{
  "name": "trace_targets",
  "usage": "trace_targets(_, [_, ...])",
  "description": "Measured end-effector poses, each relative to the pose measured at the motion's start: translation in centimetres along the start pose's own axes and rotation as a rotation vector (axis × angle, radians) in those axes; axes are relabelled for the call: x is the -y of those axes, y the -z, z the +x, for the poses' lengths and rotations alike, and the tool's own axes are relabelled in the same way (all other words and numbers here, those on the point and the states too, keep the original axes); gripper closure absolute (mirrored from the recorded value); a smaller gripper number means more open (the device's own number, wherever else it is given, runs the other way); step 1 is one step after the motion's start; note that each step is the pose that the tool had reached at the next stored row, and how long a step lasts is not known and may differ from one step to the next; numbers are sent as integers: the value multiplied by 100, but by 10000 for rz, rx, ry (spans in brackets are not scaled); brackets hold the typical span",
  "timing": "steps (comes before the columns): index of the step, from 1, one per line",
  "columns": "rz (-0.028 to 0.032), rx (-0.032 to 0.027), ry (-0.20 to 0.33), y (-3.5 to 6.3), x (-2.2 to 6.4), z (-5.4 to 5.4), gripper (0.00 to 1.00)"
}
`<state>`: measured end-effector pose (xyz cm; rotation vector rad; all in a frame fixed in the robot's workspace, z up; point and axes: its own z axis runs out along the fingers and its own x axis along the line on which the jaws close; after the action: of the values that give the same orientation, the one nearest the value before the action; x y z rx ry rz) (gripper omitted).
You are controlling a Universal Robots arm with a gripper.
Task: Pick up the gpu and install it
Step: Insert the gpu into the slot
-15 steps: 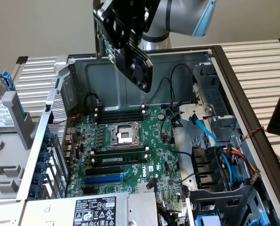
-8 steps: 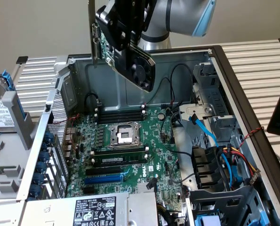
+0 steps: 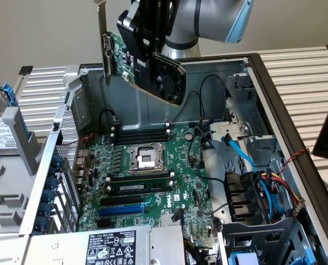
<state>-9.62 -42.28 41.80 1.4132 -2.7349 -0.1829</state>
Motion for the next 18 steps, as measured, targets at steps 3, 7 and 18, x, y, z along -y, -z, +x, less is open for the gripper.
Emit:
trace_targets(3, [71,-19,554,0,0,0,72])
trace_targets(7, [159,-46,1282,0,0,0,72])
trace_targets(18, [346,-141,3286,-1,0,0,72])
